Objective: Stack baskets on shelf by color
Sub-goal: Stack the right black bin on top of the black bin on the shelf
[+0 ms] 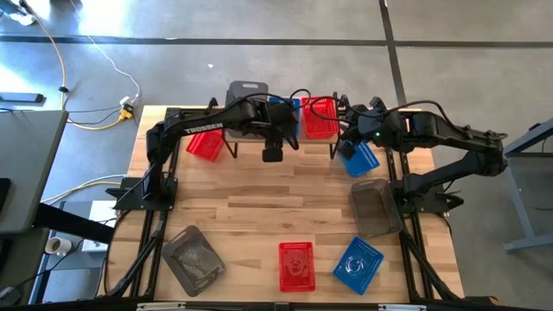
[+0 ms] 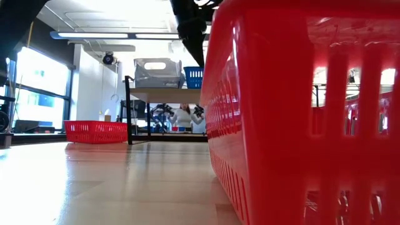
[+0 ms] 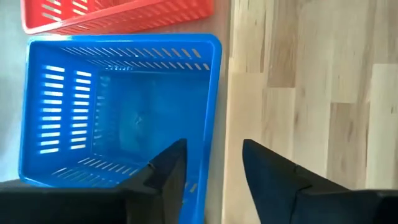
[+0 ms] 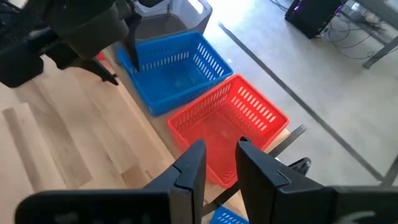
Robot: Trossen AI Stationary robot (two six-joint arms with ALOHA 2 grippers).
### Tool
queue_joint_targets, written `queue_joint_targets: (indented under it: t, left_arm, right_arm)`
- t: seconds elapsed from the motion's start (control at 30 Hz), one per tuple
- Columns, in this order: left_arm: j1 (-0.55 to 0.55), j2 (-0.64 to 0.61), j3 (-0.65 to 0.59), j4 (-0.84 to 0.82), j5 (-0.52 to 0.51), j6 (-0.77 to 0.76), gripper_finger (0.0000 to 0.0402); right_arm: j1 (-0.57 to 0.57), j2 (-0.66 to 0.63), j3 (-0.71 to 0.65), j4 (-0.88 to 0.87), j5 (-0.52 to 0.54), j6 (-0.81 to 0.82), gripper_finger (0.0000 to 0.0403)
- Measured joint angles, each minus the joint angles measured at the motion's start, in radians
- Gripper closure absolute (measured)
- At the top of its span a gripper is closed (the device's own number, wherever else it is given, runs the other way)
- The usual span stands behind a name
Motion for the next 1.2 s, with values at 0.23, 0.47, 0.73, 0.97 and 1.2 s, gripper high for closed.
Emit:
queue_joint_targets:
  t: [0.23,0.47,0.73,0.97,1.2]
  left_arm:
    - [-0.001,-0.025,0.000,-0.018,-0.013,-0.045,0.0230]
    - [-0.018,-0.088,0.000,-0.027,-0.039,-0.058,0.0229]
    - [-0.057,-0.225,0.000,-0.051,-0.058,-0.147,0.0229]
    - [-0.127,-0.339,0.000,-0.064,-0.058,-0.245,0.0229]
    - [-0.214,-0.430,-0.058,-0.125,-0.054,-0.311,0.0229]
  right_arm:
    - [0.000,-0.029,0.000,0.004,-0.011,0.031,0.0327]
    - [0.000,-0.069,0.000,0.002,-0.027,0.111,0.0327]
    - [0.000,-0.094,0.000,-0.129,-0.071,0.276,0.0327]
    - [0.000,-0.095,-0.006,-0.308,-0.068,0.504,0.0327]
    - [0.007,-0.095,-0.055,-0.418,-0.199,0.754,0.0327]
